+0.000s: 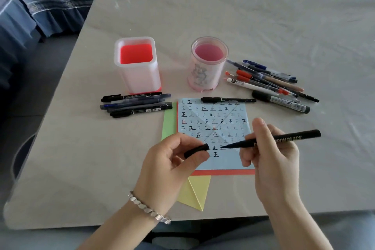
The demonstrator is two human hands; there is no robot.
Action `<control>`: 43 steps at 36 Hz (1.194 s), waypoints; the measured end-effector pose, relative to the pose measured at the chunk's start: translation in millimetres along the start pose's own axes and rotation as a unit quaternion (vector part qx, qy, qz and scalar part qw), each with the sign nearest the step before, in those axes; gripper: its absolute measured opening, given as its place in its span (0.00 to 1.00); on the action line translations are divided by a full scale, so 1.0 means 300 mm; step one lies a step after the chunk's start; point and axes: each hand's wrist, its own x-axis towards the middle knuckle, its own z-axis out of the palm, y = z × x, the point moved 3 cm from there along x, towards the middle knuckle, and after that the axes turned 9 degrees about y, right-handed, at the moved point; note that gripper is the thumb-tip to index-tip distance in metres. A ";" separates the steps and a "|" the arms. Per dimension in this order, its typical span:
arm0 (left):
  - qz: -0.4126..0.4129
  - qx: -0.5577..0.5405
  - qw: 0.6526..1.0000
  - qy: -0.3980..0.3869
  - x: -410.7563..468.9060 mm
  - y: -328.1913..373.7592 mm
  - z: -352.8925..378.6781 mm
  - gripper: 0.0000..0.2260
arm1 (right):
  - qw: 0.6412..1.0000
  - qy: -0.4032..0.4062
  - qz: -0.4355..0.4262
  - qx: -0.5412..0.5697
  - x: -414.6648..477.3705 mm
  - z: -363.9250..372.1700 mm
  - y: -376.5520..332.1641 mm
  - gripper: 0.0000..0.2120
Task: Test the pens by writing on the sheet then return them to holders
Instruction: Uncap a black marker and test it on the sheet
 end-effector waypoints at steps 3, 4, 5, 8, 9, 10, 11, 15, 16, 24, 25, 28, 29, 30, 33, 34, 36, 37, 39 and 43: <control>0.004 0.004 1.000 -0.008 -0.003 0.001 0.003 0.11 | 1.000 -0.001 -0.018 -0.009 -0.012 0.008 -0.002 0.21; 0.004 0.003 1.000 -0.009 -0.004 0.001 0.004 0.11 | 1.000 0.000 -0.023 -0.013 -0.015 0.009 -0.003 0.22; 0.004 0.001 1.000 -0.010 -0.005 0.000 0.004 0.10 | 1.000 0.002 -0.027 -0.016 -0.017 0.010 -0.004 0.22; 0.011 0.005 1.000 -0.009 -0.007 0.002 0.003 0.10 | 0.999 0.005 -0.031 -0.018 -0.021 0.013 -0.009 0.22; 0.013 0.003 1.000 -0.010 -0.007 0.003 0.003 0.08 | 0.999 0.006 -0.032 -0.019 -0.022 0.015 -0.011 0.22; 0.014 0.000 1.000 -0.012 -0.006 0.004 0.004 0.07 | 0.999 0.006 -0.033 -0.020 -0.024 0.015 -0.013 0.22; 0.014 0.000 1.000 -0.013 -0.006 0.004 0.004 0.07 | 0.999 0.006 -0.034 -0.021 -0.025 0.015 -0.014 0.22; 0.023 0.022 0.999 -0.019 -0.006 0.004 0.011 0.05 | 0.999 0.003 -0.035 -0.024 -0.033 0.018 -0.017 0.22; 0.025 0.025 0.999 -0.020 -0.007 0.008 0.012 0.03 | 0.999 -0.001 -0.034 -0.027 -0.036 0.020 -0.017 0.22; 0.050 0.073 0.996 -0.024 -0.031 0.024 0.029 0.10 | 0.999 -0.015 -0.017 -0.037 -0.066 0.035 0.006 0.20; 0.047 0.074 0.996 -0.027 -0.034 0.023 0.030 0.11 | 0.999 -0.014 -0.013 -0.037 -0.068 0.036 0.014 0.20; 0.043 0.085 0.994 -0.057 -0.039 0.026 0.034 0.10 | 0.999 -0.016 0.000 -0.034 -0.070 0.041 0.038 0.20; 0.043 0.086 0.993 -0.065 -0.039 0.024 0.033 0.09 | 0.999 -0.021 -0.001 -0.036 -0.068 0.042 0.045 0.18; 0.039 0.080 0.993 -0.072 -0.037 0.023 0.033 0.09 | 0.999 -0.027 -0.001 -0.037 -0.067 0.042 0.049 0.17; 0.046 0.066 0.992 -0.097 -0.031 0.029 0.041 0.06 | 0.998 -0.043 -0.012 -0.034 -0.060 0.041 0.054 0.15; 0.046 0.062 0.991 -0.107 -0.027 0.030 0.045 0.04 | 0.998 -0.048 -0.019 -0.034 -0.056 0.041 0.052 0.15; 0.030 0.037 0.989 -0.138 -0.015 0.024 0.051 0.04 | 0.997 -0.064 -0.037 -0.038 -0.047 0.042 0.042 0.15; 0.009 0.017 0.986 -0.163 -0.009 0.026 0.054 0.05 | 0.995 -0.074 -0.046 -0.042 -0.043 0.042 0.036 0.15; -0.076 -0.045 0.972 -0.218 0.003 0.023 0.060 0.10 | 0.993 -0.095 -0.053 -0.047 -0.034 0.041 0.027 0.17; -0.166 -0.067 0.940 -0.290 0.018 0.004 0.066 0.14 | 0.987 -0.138 -0.036 -0.078 -0.023 0.046 0.020 0.15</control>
